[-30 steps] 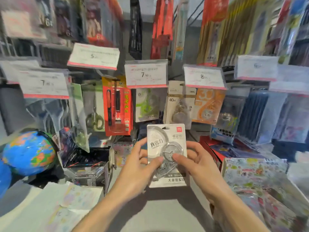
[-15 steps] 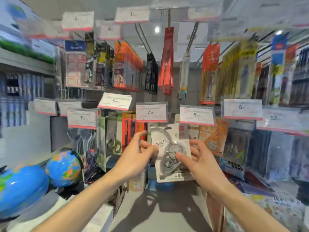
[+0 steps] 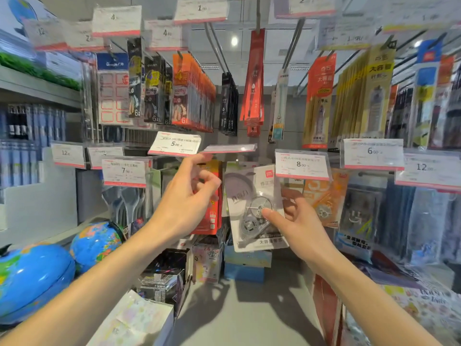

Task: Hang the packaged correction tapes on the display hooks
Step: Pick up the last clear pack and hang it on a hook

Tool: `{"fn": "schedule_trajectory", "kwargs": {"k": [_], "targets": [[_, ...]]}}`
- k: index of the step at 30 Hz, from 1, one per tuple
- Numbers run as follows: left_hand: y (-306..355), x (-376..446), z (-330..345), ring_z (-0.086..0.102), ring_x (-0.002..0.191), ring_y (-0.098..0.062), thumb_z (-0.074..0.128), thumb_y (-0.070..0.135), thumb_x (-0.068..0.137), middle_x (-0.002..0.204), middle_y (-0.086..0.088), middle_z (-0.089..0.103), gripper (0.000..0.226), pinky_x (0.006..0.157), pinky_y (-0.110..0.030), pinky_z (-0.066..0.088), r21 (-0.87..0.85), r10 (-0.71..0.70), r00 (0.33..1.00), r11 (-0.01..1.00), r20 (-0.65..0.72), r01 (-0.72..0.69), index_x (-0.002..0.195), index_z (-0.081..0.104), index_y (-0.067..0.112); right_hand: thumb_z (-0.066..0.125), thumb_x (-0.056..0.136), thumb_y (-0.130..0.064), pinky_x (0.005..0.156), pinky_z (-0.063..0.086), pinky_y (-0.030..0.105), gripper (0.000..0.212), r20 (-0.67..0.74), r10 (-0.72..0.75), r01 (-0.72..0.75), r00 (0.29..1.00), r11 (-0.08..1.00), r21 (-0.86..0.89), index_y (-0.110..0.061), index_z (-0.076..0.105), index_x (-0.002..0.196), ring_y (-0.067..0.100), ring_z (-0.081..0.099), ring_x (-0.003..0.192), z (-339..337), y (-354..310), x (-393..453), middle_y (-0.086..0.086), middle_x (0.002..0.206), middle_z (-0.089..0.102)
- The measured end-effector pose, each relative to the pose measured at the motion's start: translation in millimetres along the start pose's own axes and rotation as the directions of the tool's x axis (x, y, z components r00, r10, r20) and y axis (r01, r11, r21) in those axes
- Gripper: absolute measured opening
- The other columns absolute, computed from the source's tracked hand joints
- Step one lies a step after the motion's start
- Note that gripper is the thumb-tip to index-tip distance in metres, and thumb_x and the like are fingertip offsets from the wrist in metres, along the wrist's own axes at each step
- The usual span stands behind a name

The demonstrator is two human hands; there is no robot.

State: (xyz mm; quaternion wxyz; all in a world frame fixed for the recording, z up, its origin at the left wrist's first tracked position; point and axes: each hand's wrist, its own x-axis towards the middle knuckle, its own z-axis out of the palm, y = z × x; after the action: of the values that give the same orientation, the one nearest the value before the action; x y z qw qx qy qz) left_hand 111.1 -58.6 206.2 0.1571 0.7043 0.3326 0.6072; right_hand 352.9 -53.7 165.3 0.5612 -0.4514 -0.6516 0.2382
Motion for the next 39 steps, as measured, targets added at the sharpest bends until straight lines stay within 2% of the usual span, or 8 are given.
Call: {"fn": "schedule_trajectory", "kwargs": {"k": [4, 7, 11, 23, 26, 30, 36, 39], "targets": [[3.0, 0.7, -2.7, 0.067, 0.083, -0.036, 0.062, 0.033, 0.090, 0.093, 0.004, 0.069, 0.035, 0.067, -0.040, 0.057, -0.005, 0.020, 1.000, 1.000, -0.006, -0.020, 0.115, 0.048, 0.053, 0.078, 0.086, -0.051, 0.081, 0.054, 0.019, 0.039, -0.024, -0.015, 0.015, 1.000, 1.000, -0.010, -0.039, 0.053, 0.114, -0.003, 0.068, 0.098, 10.2, -3.4, 12.7, -0.017, 0.113, 0.069], [1.8, -0.4, -2.0, 0.065, 0.084, -0.038, 0.061, 0.033, 0.089, 0.094, 0.001, 0.069, 0.036, 0.072, -0.052, 0.056, 0.004, 0.019, 1.000, 1.000, -0.011, -0.019, 0.115, 0.048, 0.053, 0.075, 0.077, -0.062, 0.099, 0.056, 0.041, 0.066, 0.007, -0.008, 0.008, 1.000, 1.000, 0.026, -0.029, 0.052, 0.129, 0.014, 0.068, 0.115, 20.1, -3.0, 20.4, -0.005, 0.126, 0.070], [0.3, -0.3, -3.5, 0.066, 0.084, -0.039, 0.062, 0.027, 0.093, 0.094, -0.001, 0.069, 0.037, 0.075, -0.057, 0.056, 0.016, 0.025, 1.000, 1.000, -0.013, -0.025, 0.118, 0.050, 0.051, 0.076, 0.092, -0.035, 0.073, 0.061, 0.019, 0.034, 0.013, -0.072, 0.070, 0.997, 0.992, 0.100, -0.044, 0.053, 0.115, 0.001, 0.076, 0.092, 29.5, -2.9, 27.6, -0.026, 0.101, 0.078], [-4.8, -6.3, -2.4, 0.066, 0.083, -0.038, 0.063, 0.023, 0.097, 0.092, 0.000, 0.068, 0.039, 0.069, -0.048, 0.056, -0.011, -0.011, 1.000, 1.000, 0.004, 0.011, 0.129, 0.050, 0.040, 0.075, 0.093, -0.021, 0.063, 0.059, 0.019, 0.035, -0.023, -0.073, 0.076, 0.997, 0.977, 0.198, -0.043, 0.051, 0.106, 0.004, 0.078, 0.076, 43.8, -0.4, 37.2, -0.020, 0.095, 0.081], [-12.1, -9.6, 1.8, 0.067, 0.082, -0.037, 0.062, 0.032, 0.089, 0.089, 0.009, 0.069, 0.039, 0.074, -0.049, 0.057, -0.007, -0.029, 1.000, 1.000, 0.010, 0.029, 0.122, 0.049, 0.049, 0.074, 0.094, -0.026, 0.059, 0.059, 0.020, 0.036, -0.057, -0.059, 0.068, 0.997, 0.984, 0.165, -0.049, 0.050, 0.104, 0.003, 0.074, 0.066, 46.3, 0.2, 37.5, -0.023, 0.089, 0.080], [-29.2, -11.2, 7.5, 0.070, 0.080, -0.021, 0.061, 0.037, 0.089, 0.091, 0.015, 0.067, 0.041, 0.078, -0.055, 0.059, 0.028, -0.070, 0.997, 0.997, 0.032, 0.069, 0.127, 0.050, 0.040, 0.072, 0.094, -0.031, 0.048, 0.051, 0.014, 0.055, -0.093, -0.046, 0.053, 0.995, 0.996, 0.067, -0.080, 0.049, 0.084, 0.004, 0.072, 0.059, 48.8, -1.0, 36.5, -0.008, 0.089, 0.078], [-62.9, -5.0, 25.8, 0.061, 0.109, -0.006, 0.063, 0.044, 0.096, 0.116, 0.010, 0.063, 0.043, 0.099, -0.048, 0.053, 0.117, -0.137, 0.988, 0.983, -0.071, 0.145, 0.134, 0.044, 0.044, 0.072, 0.095, -0.037, 0.073, 0.060, 0.017, 0.046, -0.164, -0.100, 0.106, 0.981, 0.994, 0.028, -0.062, 0.045, 0.123, -0.003, 0.074, 0.087, 52.4, 12.2, 40.4, -0.018, 0.103, 0.075], [-74.3, 2.4, 38.5, 0.061, 0.121, -0.008, 0.062, 0.050, 0.096, 0.127, 0.014, 0.066, 0.063, 0.109, -0.046, 0.048, 0.114, -0.166, 0.986, 0.979, -0.023, 0.167, 0.150, 0.030, 0.047, 0.066, 0.097, -0.038, 0.061, 0.053, 0.010, 0.045, -0.131, -0.075, 0.078, 0.989, 0.997, 0.015, -0.042, 0.049, 0.138, -0.001, 0.073, 0.077, 57.7, 16.6, 43.1, -0.010, 0.097, 0.080]]}}
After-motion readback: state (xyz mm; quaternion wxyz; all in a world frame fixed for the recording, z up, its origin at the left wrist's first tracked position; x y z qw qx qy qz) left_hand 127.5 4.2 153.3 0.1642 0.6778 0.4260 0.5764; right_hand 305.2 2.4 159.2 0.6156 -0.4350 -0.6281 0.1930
